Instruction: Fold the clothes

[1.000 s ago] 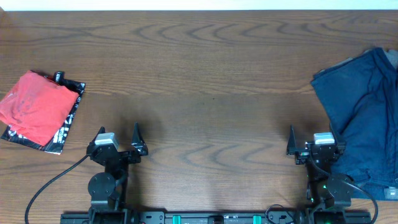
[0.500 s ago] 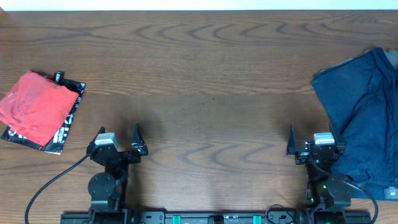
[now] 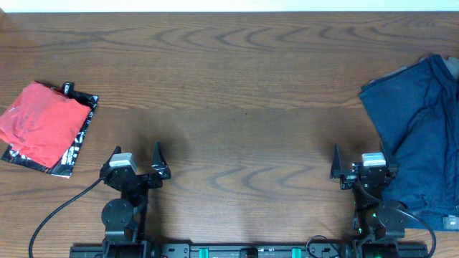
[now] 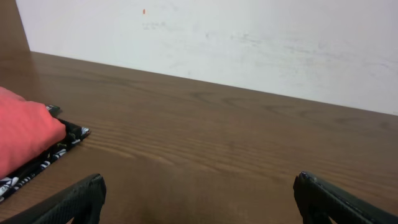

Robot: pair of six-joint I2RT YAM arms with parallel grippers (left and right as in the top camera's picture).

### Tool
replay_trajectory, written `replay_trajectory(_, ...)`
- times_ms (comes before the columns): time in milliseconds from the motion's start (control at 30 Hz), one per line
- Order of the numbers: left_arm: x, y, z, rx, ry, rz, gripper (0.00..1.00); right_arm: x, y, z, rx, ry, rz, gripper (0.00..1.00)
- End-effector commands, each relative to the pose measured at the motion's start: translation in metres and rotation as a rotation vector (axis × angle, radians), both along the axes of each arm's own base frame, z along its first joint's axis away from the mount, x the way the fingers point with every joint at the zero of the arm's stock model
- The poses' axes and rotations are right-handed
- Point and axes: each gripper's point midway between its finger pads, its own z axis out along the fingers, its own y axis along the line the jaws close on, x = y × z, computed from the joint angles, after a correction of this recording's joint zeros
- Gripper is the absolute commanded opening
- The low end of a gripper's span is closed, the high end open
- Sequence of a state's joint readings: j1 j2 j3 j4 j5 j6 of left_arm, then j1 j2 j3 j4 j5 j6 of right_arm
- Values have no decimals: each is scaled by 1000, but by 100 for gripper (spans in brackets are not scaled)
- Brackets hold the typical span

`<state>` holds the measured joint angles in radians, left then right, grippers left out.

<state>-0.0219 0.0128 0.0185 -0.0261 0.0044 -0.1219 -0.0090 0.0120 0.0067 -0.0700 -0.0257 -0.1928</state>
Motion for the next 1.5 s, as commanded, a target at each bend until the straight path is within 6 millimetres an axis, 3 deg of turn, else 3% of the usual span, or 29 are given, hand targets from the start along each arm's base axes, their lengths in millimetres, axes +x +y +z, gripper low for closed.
replay_trajectory(0,-1,1,-16,23,51,7,98,0,-6,0,-32,-3,-30,99)
replay_trajectory(100,-1,1,-16,23,51,7,98,-1,-20,2,-118,-3,-104,99)
replay_trajectory(433,-1,1,-16,23,51,6,98,-1,-19,4,-125,-14,-98,99)
replay_trajectory(633,-1,1,-16,23,51,6,98,0,-7,12,-120,-49,-34,99)
replay_trajectory(767,-2,1,-12,15,49,7,98,0,-5,16,-43,-65,-27,99)
replay_trajectory(933,-6,1,-2,14,75,6,98,-5,-17,7,77,19,-106,99)
replay_trajectory(1133,-13,-4,10,-18,169,-20,98,-12,-22,15,77,112,-138,99)
replay_trajectory(1467,-21,-13,26,-33,438,-66,98,-9,-19,16,91,469,-142,99)
